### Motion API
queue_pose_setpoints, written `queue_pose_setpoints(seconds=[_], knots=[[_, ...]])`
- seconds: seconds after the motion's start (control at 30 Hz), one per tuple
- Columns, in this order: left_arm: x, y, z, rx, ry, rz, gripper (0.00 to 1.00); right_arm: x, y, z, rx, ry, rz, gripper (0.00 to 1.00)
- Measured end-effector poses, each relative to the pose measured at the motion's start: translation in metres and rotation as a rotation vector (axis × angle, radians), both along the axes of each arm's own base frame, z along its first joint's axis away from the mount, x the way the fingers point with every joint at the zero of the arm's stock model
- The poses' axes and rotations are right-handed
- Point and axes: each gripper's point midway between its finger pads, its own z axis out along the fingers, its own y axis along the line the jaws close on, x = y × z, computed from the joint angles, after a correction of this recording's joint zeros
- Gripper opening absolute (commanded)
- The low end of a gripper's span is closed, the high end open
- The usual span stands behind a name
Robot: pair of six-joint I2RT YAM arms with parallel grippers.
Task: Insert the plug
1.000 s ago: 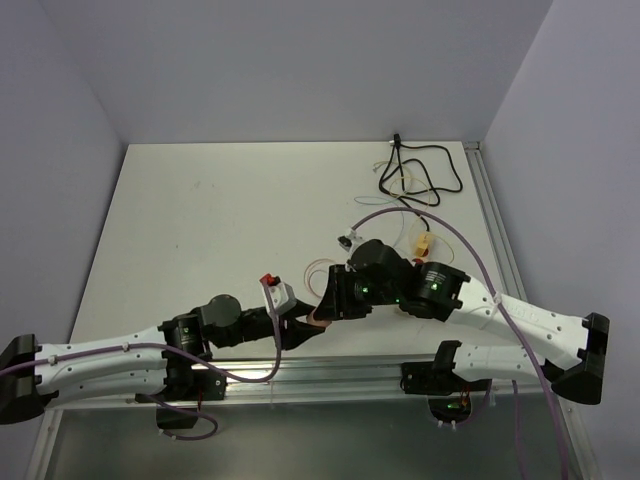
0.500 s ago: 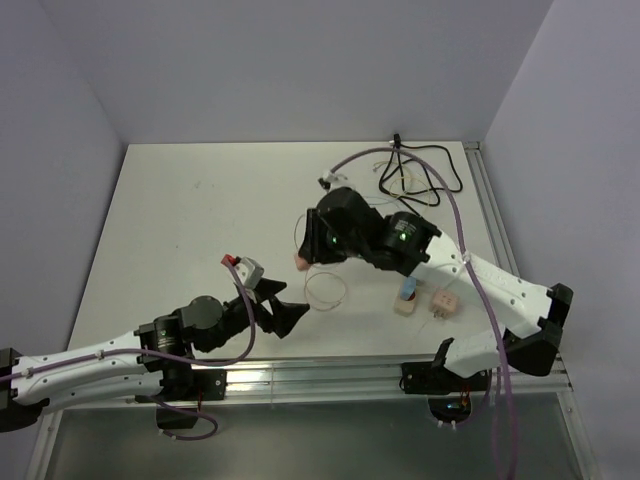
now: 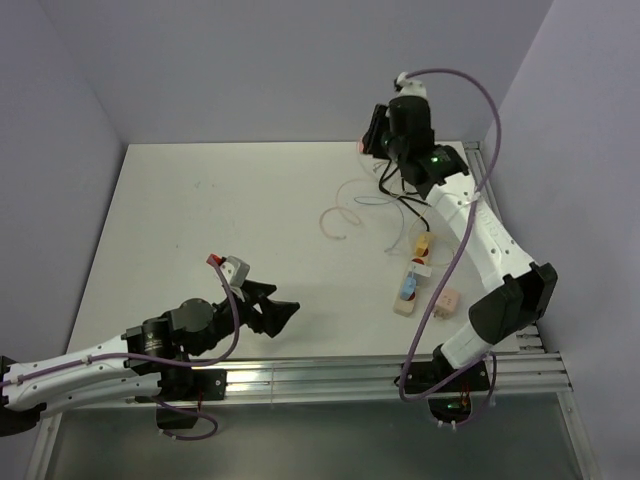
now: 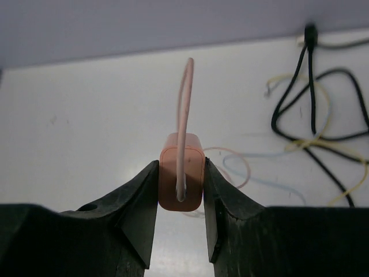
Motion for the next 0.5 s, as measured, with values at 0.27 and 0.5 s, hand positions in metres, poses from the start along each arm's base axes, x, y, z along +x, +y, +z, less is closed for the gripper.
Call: queue_pose_setpoints(seconds=[0.27,0.5], knots=[[0.0,-0.004,-0.006,0.018,0.015,-0.002,0.81,0.005,-0.029,0.176,0.132,-0.461,-0.028,0.0],[-0.003,-0.008,-0.009,0.022,0.026,-0.025,0.81,-0.086,-0.122,0.286,0.169,-0.775,-0.23,0.0]])
